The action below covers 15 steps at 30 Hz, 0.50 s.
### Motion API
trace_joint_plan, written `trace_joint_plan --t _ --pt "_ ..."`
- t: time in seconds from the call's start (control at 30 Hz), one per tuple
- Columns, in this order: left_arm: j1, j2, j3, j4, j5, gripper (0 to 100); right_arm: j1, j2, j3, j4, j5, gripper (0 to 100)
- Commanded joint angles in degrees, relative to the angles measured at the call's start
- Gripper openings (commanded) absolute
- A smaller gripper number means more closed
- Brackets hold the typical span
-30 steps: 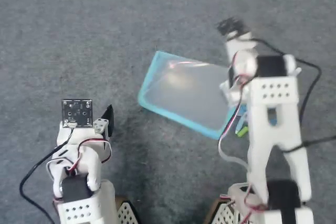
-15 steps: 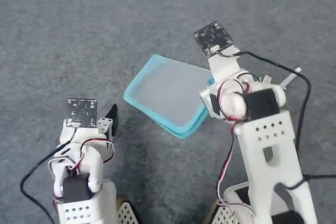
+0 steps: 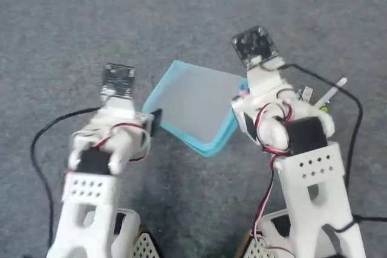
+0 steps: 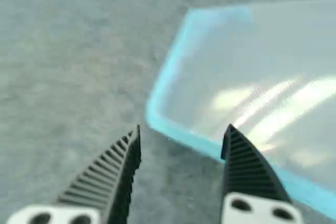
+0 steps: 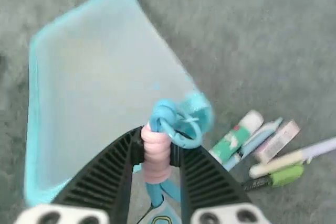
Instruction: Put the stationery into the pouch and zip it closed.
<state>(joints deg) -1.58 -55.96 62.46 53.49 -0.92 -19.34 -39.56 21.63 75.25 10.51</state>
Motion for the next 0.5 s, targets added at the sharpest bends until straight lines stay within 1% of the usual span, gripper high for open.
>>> trace_joint_plan --t 0.0,0.07,0.13,0.2,0.3,0.37,0.47 --pt "6.2 8.1 3.6 -12.6 2.8 24 -1.0 6.4 -19.5 5.4 1.2 0.6" --pt "8.6 10.1 4.5 -14.9 3.0 24 -2.7 11.6 -28.8 9.3 1.7 0.6" --pt "10.2 12.3 4.4 -17.2 5.7 24 -4.8 16.6 -37.9 13.2 1.8 0.6" --pt "10.9 14.5 4.4 -20.6 7.6 24 -8.7 20.5 -46.5 18.0 1.9 0.6" --pt "12.7 18.7 3.0 -23.6 8.1 24 -15.5 23.7 -56.3 26.4 4.0 0.6" --pt "13.9 21.3 1.8 -23.8 8.8 24 -18.9 23.5 -57.1 27.9 4.6 0.6" --pt "13.6 22.9 0.9 -23.8 11.6 24 -21.1 20.1 -52.7 27.6 6.9 0.6"
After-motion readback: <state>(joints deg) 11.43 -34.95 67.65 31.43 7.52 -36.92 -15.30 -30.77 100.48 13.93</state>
